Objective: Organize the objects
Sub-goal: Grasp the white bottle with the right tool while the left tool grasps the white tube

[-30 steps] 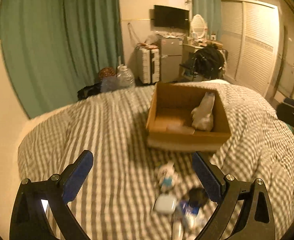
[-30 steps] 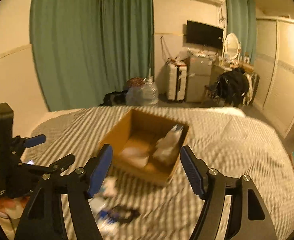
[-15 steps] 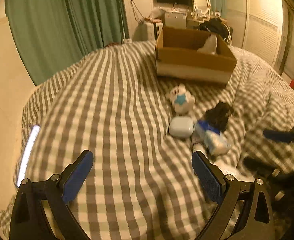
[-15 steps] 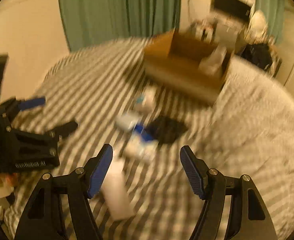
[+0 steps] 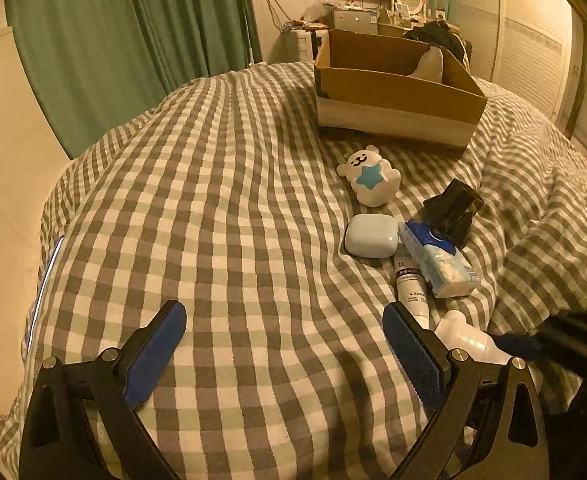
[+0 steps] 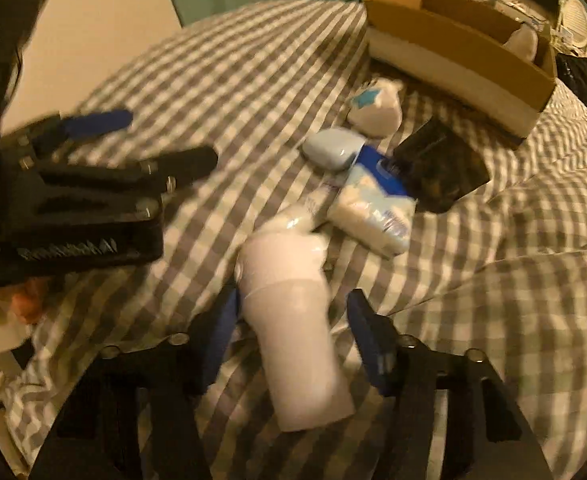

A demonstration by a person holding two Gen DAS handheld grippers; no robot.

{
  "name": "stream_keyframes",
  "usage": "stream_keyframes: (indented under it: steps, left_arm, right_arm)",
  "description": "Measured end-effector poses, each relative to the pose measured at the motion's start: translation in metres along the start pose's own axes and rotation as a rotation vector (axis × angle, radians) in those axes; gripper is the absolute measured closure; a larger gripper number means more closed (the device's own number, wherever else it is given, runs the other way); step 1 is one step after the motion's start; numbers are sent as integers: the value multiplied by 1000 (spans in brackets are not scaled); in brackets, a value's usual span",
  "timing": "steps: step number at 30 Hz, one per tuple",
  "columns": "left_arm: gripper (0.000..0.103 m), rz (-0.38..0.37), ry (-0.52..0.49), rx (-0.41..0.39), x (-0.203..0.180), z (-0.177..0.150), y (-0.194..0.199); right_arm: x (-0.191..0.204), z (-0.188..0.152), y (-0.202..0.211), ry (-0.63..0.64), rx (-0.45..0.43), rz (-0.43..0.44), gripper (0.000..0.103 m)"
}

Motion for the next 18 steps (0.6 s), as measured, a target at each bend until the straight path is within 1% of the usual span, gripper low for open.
stream_keyframes:
  steps: [1, 4, 9, 15, 16, 18]
  left_arm:
    - [2, 2, -1, 0, 0, 0, 0]
    - [2, 5, 2, 5, -1, 2, 1]
    - [2, -9, -2, 9, -11, 7, -2]
    - [2, -79, -45, 52, -42, 11, -26]
    - [3, -85, -56, 62, -47, 11, -31]
    - [9, -96, -77, 83, -54, 11, -42]
  right_arm:
    - [1, -1, -2, 3, 4, 5, 59]
    - [-2, 0, 5, -15, -30, -8, 59]
    - [-33, 7, 33, -116, -116, -45, 59]
    - [-74, 24, 54, -154, -190, -178, 59]
    - [-80, 25, 57, -162, -198, -185, 59]
    - [-89, 27, 59, -181, -212, -192, 59]
Point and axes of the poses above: each gripper's, at about its wrist camera, not at the fingertips, and y roughly against the way its jaws point, x to its left, z to its top, the point moved 6 cm from there along -y, roughly the way its jaws point, and after that the axes turned 14 degrees about -z, right-handed, at the moved point
